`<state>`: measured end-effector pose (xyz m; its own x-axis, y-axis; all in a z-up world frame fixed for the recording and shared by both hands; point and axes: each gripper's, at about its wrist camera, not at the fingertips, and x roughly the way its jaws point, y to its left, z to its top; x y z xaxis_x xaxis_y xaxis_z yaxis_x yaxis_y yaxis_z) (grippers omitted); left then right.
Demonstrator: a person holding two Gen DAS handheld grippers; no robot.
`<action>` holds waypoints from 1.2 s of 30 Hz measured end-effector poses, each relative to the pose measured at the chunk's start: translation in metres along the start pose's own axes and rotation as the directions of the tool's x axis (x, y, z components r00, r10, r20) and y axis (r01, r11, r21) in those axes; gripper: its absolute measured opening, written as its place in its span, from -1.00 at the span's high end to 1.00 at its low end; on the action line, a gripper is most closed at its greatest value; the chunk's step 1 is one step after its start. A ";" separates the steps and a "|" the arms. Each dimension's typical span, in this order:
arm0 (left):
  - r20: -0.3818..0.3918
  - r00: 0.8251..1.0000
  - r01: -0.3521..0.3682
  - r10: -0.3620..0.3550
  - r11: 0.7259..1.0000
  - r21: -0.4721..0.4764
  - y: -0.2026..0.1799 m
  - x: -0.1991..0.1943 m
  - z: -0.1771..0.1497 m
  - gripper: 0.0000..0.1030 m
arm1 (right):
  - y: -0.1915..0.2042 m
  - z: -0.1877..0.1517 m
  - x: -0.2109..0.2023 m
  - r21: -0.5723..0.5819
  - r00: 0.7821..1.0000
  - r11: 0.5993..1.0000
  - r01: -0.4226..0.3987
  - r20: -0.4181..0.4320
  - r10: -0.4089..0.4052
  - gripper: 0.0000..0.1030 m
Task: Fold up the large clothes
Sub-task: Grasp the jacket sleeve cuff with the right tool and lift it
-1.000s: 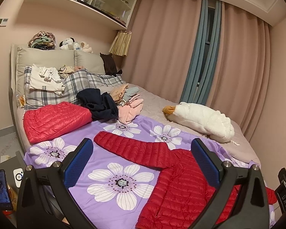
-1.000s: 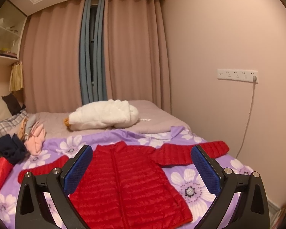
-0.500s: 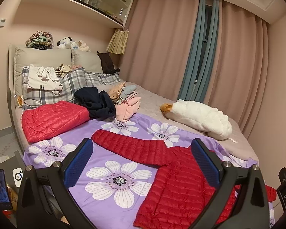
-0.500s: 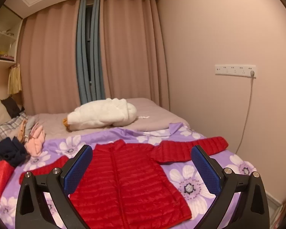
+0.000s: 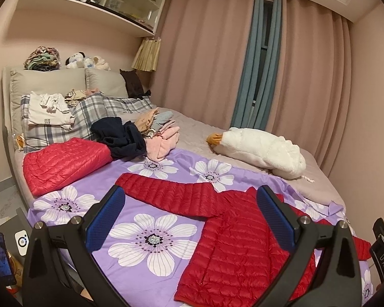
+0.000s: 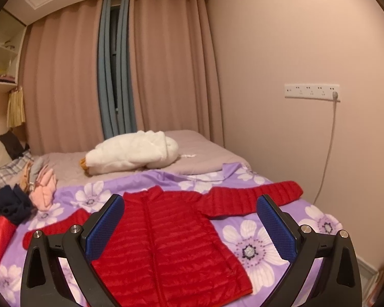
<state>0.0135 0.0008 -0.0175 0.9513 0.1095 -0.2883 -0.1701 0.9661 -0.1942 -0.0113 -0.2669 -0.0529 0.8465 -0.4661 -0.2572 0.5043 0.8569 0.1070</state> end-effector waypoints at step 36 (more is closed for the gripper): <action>-0.327 0.913 -0.326 0.245 0.919 -0.221 0.124 0.329 -0.072 -0.96 | -0.312 -0.083 0.401 0.383 0.784 0.817 0.432 -0.606 -0.131 -0.23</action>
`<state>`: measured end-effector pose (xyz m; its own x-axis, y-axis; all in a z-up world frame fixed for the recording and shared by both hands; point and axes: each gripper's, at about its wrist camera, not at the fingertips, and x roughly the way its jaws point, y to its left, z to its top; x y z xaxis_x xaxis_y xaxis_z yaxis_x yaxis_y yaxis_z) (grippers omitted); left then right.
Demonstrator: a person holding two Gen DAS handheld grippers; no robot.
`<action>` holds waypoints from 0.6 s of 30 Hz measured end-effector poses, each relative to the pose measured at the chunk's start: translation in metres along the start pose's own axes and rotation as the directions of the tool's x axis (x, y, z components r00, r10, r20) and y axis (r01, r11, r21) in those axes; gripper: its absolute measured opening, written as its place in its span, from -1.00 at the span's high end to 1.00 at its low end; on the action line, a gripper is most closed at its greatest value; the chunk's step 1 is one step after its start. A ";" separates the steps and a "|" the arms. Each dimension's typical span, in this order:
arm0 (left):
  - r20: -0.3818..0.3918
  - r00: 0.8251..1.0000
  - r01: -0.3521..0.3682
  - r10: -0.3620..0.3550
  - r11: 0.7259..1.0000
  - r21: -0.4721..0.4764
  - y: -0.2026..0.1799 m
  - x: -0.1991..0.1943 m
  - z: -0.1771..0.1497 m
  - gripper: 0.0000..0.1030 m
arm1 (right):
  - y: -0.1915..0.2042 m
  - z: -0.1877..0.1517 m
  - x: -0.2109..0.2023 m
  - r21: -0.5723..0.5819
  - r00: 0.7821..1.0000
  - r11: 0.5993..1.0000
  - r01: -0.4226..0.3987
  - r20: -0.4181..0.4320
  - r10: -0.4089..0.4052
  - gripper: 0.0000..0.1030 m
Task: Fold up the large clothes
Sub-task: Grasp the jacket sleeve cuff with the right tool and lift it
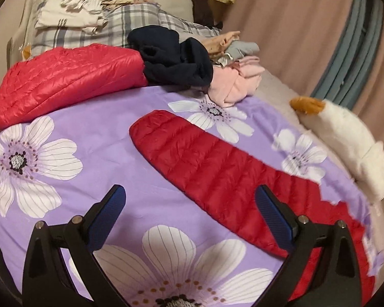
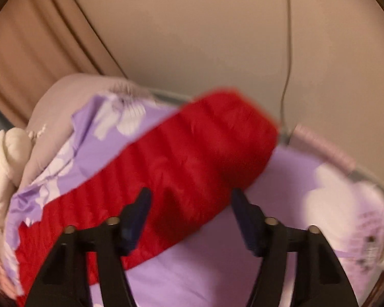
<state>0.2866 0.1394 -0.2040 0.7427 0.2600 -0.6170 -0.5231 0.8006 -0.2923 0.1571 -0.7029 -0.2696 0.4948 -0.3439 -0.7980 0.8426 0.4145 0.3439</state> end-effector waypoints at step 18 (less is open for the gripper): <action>0.003 1.000 -0.010 0.010 0.995 0.094 0.000 0.008 -0.013 -0.96 | 0.061 -0.010 -0.064 -0.104 0.988 0.988 0.112 0.115 -0.100 0.97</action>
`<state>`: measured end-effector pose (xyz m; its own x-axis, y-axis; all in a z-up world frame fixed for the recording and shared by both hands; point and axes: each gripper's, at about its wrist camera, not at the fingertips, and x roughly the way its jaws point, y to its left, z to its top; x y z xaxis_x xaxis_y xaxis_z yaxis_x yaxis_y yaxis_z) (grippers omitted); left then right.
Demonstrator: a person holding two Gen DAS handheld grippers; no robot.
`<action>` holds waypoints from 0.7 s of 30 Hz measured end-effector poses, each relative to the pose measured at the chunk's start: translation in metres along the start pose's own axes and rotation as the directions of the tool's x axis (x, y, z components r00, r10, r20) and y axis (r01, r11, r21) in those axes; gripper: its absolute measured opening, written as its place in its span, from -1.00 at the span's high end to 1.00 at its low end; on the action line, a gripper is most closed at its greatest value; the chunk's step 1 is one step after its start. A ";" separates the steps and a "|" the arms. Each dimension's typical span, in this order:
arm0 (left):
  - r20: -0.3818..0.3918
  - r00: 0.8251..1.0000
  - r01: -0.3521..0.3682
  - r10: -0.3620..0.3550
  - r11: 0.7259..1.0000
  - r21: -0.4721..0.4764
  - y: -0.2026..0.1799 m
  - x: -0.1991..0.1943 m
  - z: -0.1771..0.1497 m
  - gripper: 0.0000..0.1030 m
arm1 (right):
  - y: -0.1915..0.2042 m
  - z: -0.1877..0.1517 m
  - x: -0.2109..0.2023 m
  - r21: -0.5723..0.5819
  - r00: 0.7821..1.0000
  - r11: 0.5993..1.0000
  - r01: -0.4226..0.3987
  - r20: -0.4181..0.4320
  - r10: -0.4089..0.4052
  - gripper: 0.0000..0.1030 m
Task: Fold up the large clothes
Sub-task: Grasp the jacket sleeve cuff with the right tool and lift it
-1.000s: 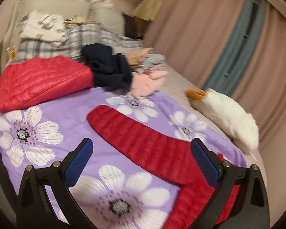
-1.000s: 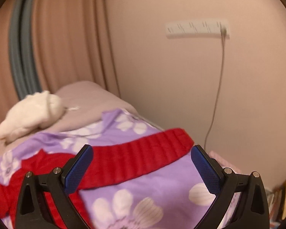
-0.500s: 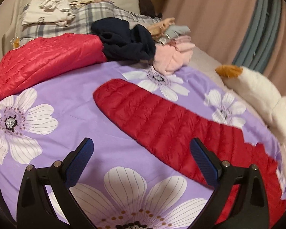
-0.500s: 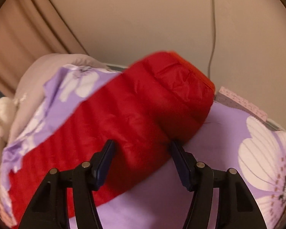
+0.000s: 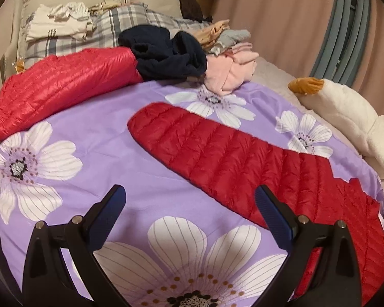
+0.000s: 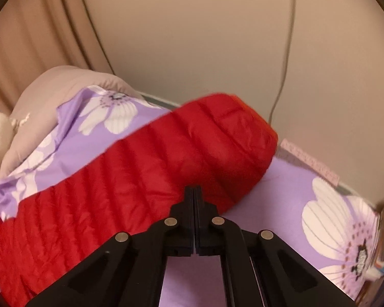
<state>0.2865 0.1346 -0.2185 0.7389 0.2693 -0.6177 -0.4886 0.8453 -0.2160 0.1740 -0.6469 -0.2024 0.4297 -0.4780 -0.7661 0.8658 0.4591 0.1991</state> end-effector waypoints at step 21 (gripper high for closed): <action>-0.101 0.986 0.128 -0.129 0.992 -0.013 -0.025 0.030 -0.023 -0.89 | -0.038 -0.017 0.017 0.313 0.984 0.935 -0.165 -0.006 0.176 0.76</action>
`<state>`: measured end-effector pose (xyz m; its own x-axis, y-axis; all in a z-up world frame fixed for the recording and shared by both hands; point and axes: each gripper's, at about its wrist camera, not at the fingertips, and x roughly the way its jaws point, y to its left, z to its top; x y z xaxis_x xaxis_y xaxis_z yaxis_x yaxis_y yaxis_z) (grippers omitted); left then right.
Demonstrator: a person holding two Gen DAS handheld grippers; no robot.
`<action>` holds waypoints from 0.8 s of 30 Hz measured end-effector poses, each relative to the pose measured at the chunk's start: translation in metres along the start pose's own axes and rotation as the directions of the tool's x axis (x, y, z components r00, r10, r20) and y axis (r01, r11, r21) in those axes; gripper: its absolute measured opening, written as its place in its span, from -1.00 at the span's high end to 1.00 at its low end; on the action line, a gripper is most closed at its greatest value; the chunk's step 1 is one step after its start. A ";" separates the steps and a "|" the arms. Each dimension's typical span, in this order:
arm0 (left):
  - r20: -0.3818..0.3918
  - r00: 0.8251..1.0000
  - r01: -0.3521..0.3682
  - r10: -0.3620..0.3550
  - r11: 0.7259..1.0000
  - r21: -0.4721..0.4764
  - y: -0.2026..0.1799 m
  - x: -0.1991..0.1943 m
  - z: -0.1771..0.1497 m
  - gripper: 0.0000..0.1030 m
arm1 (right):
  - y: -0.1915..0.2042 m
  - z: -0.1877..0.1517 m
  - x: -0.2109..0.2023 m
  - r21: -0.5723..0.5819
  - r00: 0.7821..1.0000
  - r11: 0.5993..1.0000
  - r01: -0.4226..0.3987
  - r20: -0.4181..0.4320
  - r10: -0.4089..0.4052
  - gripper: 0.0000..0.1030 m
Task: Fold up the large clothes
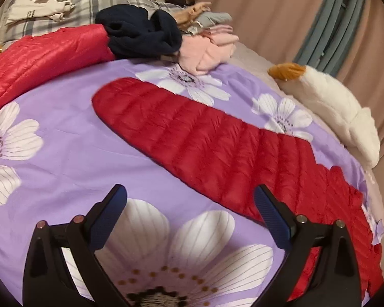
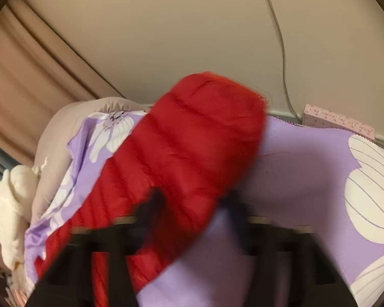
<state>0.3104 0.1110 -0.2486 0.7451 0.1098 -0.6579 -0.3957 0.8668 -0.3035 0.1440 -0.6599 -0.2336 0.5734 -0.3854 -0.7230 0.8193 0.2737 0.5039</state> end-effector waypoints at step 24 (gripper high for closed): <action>0.093 0.977 -0.194 0.190 0.980 0.035 0.002 -0.005 0.001 -0.81 | 0.200 -0.061 -0.137 -0.477 0.946 0.876 -0.070 0.247 0.211 0.82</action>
<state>0.3063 0.1130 -0.2446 0.7031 0.3174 -0.6363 -0.5137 0.8454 -0.1460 0.2291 -0.4984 -0.0630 0.7157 -0.5248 -0.4608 0.6757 0.6873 0.2666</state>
